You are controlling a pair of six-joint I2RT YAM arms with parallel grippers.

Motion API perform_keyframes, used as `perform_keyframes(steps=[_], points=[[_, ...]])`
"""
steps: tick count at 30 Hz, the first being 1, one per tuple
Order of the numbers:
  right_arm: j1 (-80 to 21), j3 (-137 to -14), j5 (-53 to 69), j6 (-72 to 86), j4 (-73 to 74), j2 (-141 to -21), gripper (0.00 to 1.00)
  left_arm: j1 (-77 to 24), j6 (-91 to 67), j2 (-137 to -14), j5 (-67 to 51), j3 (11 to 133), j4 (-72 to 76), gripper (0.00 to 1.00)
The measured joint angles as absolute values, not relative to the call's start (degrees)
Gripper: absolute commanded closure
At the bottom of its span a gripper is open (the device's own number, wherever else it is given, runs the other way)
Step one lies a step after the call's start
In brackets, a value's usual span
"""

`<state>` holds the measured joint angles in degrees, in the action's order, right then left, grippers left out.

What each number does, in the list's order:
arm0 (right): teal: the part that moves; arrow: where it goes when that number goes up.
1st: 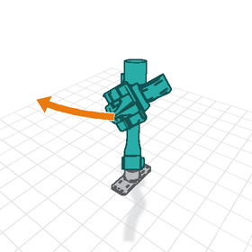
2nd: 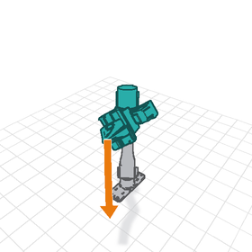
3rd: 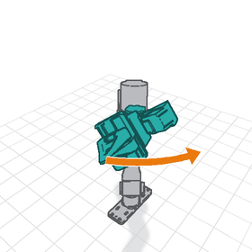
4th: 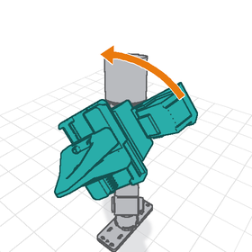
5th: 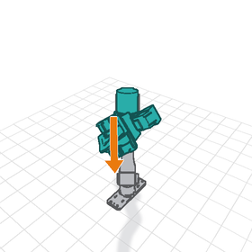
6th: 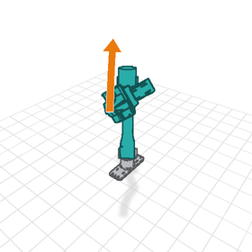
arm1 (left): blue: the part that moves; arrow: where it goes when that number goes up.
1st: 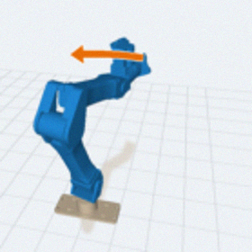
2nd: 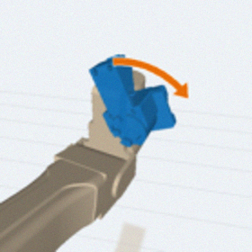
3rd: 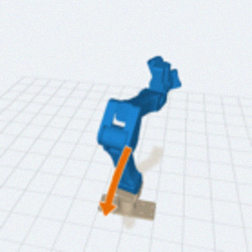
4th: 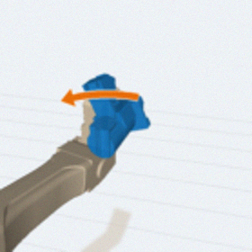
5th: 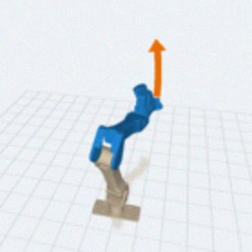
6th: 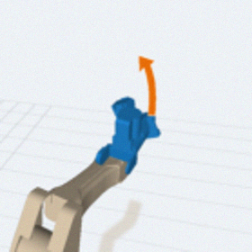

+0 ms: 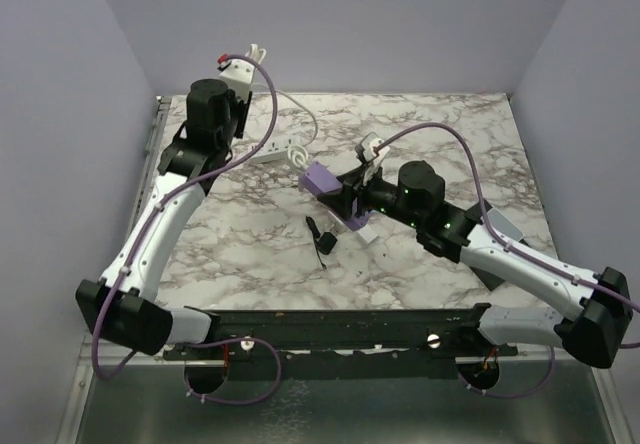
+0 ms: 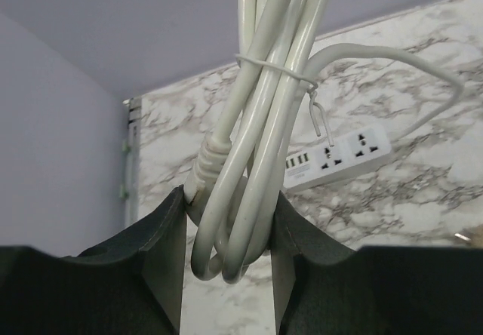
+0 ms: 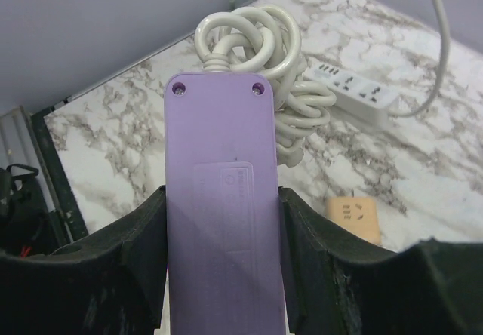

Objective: Insert the plug
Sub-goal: Pick up the socket from the center of the board.

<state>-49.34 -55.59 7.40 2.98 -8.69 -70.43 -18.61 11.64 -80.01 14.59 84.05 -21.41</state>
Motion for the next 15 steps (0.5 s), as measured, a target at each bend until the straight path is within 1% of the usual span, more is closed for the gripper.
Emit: perform_keyframes(steps=[5,8,11,15], points=[[-49.6,-51.3,3.4,8.4,-1.8,-64.3,0.99,-16.8,15.6,-68.6,17.5,74.5,-22.5,1.00],[-49.6,-49.2,-0.1,11.7,2.4,-62.5,0.99,-16.9,16.6,-65.4,17.5,70.4,-23.0,1.00],[-49.6,-47.6,-2.8,14.9,5.5,-60.7,0.99,-17.0,17.0,-65.9,17.4,67.3,-23.3,1.00],[-49.6,-45.8,-5.9,18.8,6.9,-56.9,0.99,-17.0,16.8,-71.3,16.4,64.1,-23.9,0.99]])
